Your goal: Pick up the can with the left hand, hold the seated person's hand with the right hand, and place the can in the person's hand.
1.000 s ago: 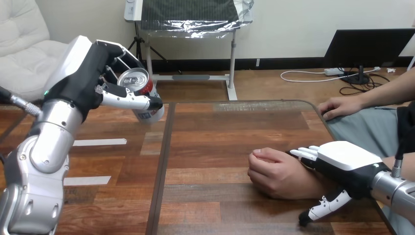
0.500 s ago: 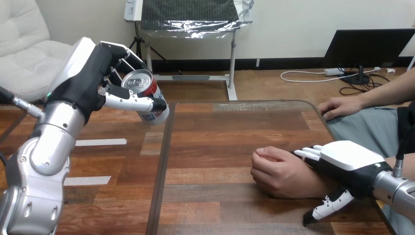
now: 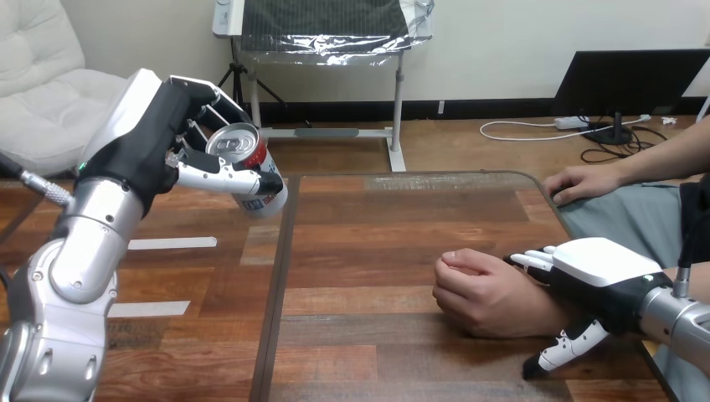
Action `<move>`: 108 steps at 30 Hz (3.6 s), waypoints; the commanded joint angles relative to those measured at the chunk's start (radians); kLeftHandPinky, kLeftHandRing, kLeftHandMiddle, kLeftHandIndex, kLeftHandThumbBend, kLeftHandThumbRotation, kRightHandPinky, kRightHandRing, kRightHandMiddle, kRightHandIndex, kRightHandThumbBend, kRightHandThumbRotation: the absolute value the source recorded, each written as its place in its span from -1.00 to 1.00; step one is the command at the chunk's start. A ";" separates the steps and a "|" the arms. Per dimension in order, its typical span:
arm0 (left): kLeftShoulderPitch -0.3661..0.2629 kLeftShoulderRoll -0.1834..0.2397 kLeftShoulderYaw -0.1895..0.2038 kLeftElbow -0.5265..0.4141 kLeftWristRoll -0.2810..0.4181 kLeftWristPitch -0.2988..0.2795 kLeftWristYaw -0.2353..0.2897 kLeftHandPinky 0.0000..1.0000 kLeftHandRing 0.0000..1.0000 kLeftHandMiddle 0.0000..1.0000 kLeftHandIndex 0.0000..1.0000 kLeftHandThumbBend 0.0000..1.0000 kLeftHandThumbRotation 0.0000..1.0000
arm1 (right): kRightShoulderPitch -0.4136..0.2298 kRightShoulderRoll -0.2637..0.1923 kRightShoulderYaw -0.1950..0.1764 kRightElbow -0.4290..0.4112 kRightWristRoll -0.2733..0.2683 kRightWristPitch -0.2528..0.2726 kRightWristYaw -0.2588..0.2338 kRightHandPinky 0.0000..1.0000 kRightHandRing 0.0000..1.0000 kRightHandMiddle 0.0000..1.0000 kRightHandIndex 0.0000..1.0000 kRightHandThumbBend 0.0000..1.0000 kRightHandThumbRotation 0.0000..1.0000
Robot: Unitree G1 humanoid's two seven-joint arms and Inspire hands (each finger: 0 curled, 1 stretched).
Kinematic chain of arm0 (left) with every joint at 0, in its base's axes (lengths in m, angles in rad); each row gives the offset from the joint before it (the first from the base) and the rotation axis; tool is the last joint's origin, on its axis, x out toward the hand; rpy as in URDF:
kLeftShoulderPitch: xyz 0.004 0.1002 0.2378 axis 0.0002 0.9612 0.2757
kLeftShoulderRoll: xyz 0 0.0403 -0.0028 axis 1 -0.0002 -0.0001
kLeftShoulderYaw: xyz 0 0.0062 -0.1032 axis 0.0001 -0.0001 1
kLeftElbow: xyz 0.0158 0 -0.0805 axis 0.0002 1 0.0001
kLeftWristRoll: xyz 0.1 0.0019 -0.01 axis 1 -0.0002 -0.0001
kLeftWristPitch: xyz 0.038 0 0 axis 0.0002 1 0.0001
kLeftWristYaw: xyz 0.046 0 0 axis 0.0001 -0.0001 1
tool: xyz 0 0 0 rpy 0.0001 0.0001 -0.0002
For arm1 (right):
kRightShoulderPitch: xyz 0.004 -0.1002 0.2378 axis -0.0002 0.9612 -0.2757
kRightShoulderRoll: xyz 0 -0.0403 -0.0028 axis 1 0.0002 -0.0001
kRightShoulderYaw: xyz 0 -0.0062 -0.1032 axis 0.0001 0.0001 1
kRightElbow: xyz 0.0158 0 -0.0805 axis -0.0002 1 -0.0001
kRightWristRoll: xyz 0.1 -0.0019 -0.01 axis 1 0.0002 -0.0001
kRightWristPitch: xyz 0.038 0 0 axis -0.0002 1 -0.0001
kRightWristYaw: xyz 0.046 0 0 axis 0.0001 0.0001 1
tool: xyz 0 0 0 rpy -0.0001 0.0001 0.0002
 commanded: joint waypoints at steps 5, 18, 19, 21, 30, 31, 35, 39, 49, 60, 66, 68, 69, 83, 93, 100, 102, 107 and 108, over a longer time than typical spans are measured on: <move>-0.038 0.011 0.033 -0.027 -0.007 -0.024 0.002 -0.49 -0.32 -0.18 -0.12 0.28 -1.00 | -0.042 -0.045 0.020 0.087 -0.021 0.066 -0.003 1.00 0.93 0.90 0.90 1.00 -0.04; -0.035 0.013 0.036 -0.030 -0.005 -0.018 -0.001 -0.48 -0.31 -0.18 -0.11 0.28 -1.00 | -0.066 -0.043 0.027 0.122 -0.019 0.090 -0.026 1.00 0.92 0.90 0.90 1.00 -0.05; -0.034 0.013 0.036 -0.031 -0.006 -0.017 -0.002 -0.48 -0.31 -0.17 -0.11 0.28 -1.00 | -0.067 -0.044 0.028 0.122 -0.020 0.091 -0.027 1.00 0.92 0.91 0.90 1.00 -0.05; -0.033 0.013 0.037 -0.033 -0.006 -0.013 -0.004 -0.48 -0.30 -0.17 -0.11 0.27 -1.00 | -0.071 -0.046 0.029 0.126 -0.021 0.093 -0.031 1.00 0.93 0.91 0.91 1.00 -0.05; -0.031 0.011 0.043 -0.033 -0.009 -0.017 -0.007 -0.46 -0.29 -0.16 -0.10 0.27 -1.00 | -0.085 -0.049 0.035 0.150 -0.014 0.090 -0.060 1.00 0.95 0.94 0.95 1.00 -0.10; -0.031 0.012 0.043 -0.032 -0.009 -0.018 -0.007 -0.46 -0.29 -0.16 -0.10 0.27 -1.00 | -0.087 -0.049 0.035 0.153 -0.014 0.089 -0.063 1.00 0.96 0.94 0.95 1.00 -0.11; -0.031 0.012 0.043 -0.034 -0.009 -0.015 -0.010 -0.45 -0.28 -0.16 -0.10 0.27 -1.00 | -0.090 -0.052 0.035 0.156 -0.008 0.089 -0.065 1.00 0.98 0.97 0.97 1.00 -0.10; -0.029 0.014 0.042 -0.037 -0.006 -0.012 -0.012 -0.44 -0.27 -0.15 -0.10 0.26 -1.00 | -0.094 -0.050 0.026 0.166 0.006 0.085 -0.074 1.00 0.99 0.99 0.99 1.00 -0.10; -0.027 0.015 0.042 -0.041 -0.004 -0.011 -0.014 -0.43 -0.26 -0.15 -0.09 0.26 -1.00 | -0.093 -0.057 0.014 0.171 0.020 0.061 -0.135 1.00 1.00 1.00 1.00 1.00 -0.07; -0.028 0.016 0.042 -0.033 -0.007 -0.017 -0.014 -0.43 -0.26 -0.15 -0.10 0.26 -1.00 | -0.103 -0.064 0.004 0.186 0.049 0.035 -0.164 1.00 1.00 1.00 1.00 1.00 -0.02; -0.029 0.015 0.041 -0.032 -0.006 -0.016 -0.014 -0.43 -0.26 -0.15 -0.10 0.26 -1.00 | -0.110 -0.070 -0.003 0.186 0.067 0.029 -0.174 1.00 1.00 1.00 1.00 1.00 0.01; -0.028 0.016 0.041 -0.032 -0.005 -0.018 -0.013 -0.43 -0.26 -0.15 -0.10 0.26 -1.00 | -0.111 -0.073 -0.006 0.183 0.072 0.029 -0.174 1.00 1.00 1.00 1.00 1.00 0.02; -0.028 0.016 0.041 -0.030 -0.005 -0.020 -0.012 -0.43 -0.26 -0.15 -0.10 0.26 -1.00 | -0.112 -0.073 -0.011 0.183 0.079 0.026 -0.179 1.00 1.00 1.00 1.00 1.00 0.02; -0.028 0.015 0.039 -0.030 -0.006 -0.020 -0.014 -0.46 -0.29 -0.17 -0.10 0.27 -1.00 | -0.126 -0.082 -0.027 0.201 0.120 -0.034 -0.257 1.00 1.00 1.00 1.00 1.00 0.17; -0.027 0.012 0.040 -0.028 -0.016 -0.022 -0.017 -0.48 -0.31 -0.18 -0.10 0.25 -1.00 | -0.129 -0.092 -0.049 0.183 0.159 -0.060 -0.251 1.00 1.00 1.00 1.00 1.00 0.30; -0.026 0.013 0.041 -0.022 -0.023 -0.027 -0.014 -0.47 -0.30 -0.18 -0.10 0.24 -1.00 | -0.124 -0.097 -0.070 0.162 0.185 -0.079 -0.245 1.00 1.00 1.00 1.00 1.00 0.35; -0.026 0.014 0.040 -0.023 -0.022 -0.023 -0.015 -0.47 -0.30 -0.18 -0.10 0.24 -1.00 | -0.122 -0.099 -0.075 0.155 0.192 -0.082 -0.246 1.00 1.00 1.00 1.00 1.00 0.37; -0.026 0.013 0.041 -0.021 -0.027 -0.026 -0.015 -0.47 -0.30 -0.18 -0.10 0.25 -1.00 | -0.114 -0.104 -0.093 0.132 0.204 -0.088 -0.234 1.00 1.00 1.00 1.00 1.00 0.44; -0.026 0.013 0.042 -0.020 -0.028 -0.028 -0.014 -0.46 -0.30 -0.18 -0.10 0.25 -1.00 | -0.114 -0.105 -0.096 0.128 0.207 -0.088 -0.230 1.00 1.00 1.00 1.00 1.00 0.45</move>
